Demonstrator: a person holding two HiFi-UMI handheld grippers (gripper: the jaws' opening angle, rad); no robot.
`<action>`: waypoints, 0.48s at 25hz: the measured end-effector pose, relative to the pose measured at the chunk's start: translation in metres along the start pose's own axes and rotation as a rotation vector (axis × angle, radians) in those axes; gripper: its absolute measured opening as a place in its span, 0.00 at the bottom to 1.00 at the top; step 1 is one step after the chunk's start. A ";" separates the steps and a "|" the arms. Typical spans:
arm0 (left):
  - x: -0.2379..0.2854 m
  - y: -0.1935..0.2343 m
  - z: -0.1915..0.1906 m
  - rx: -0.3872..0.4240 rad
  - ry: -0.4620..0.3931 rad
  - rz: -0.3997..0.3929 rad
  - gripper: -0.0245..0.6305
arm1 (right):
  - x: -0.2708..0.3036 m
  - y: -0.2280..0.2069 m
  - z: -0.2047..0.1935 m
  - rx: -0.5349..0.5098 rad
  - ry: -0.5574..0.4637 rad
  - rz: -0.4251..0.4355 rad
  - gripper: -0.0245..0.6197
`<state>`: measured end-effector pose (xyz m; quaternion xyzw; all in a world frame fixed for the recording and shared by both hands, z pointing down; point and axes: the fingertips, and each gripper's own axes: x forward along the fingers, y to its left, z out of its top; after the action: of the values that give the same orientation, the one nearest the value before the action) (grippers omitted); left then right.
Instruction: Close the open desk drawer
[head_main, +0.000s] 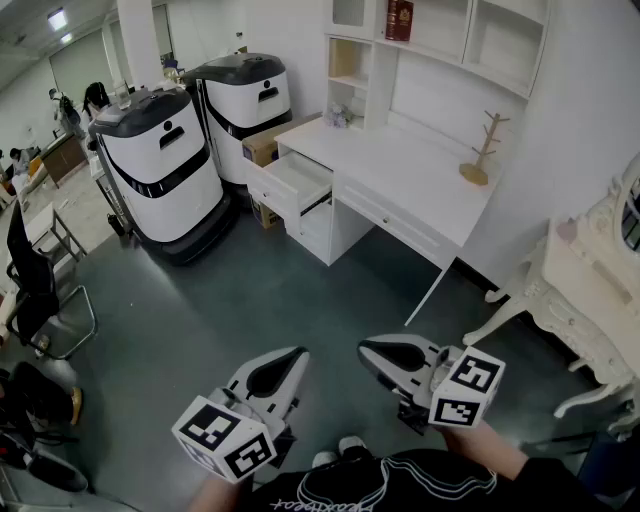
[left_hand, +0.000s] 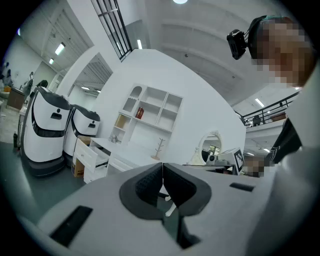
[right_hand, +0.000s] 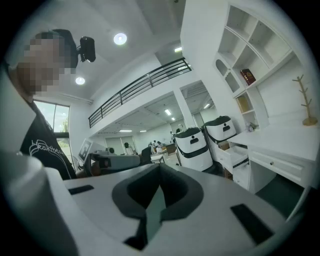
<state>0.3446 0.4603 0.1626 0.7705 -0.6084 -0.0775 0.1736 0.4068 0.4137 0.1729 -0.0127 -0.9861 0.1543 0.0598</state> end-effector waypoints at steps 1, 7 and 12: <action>-0.003 0.001 0.000 0.003 0.002 0.001 0.04 | 0.002 0.002 -0.001 0.000 0.000 -0.001 0.05; -0.021 0.012 0.004 0.015 0.001 0.007 0.04 | 0.015 0.016 0.001 -0.012 0.000 0.005 0.05; -0.037 0.022 0.009 0.028 -0.005 0.000 0.04 | 0.031 0.023 0.000 0.006 -0.035 -0.008 0.05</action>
<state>0.3122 0.4899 0.1584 0.7725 -0.6100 -0.0711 0.1613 0.3761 0.4366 0.1699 -0.0061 -0.9866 0.1572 0.0434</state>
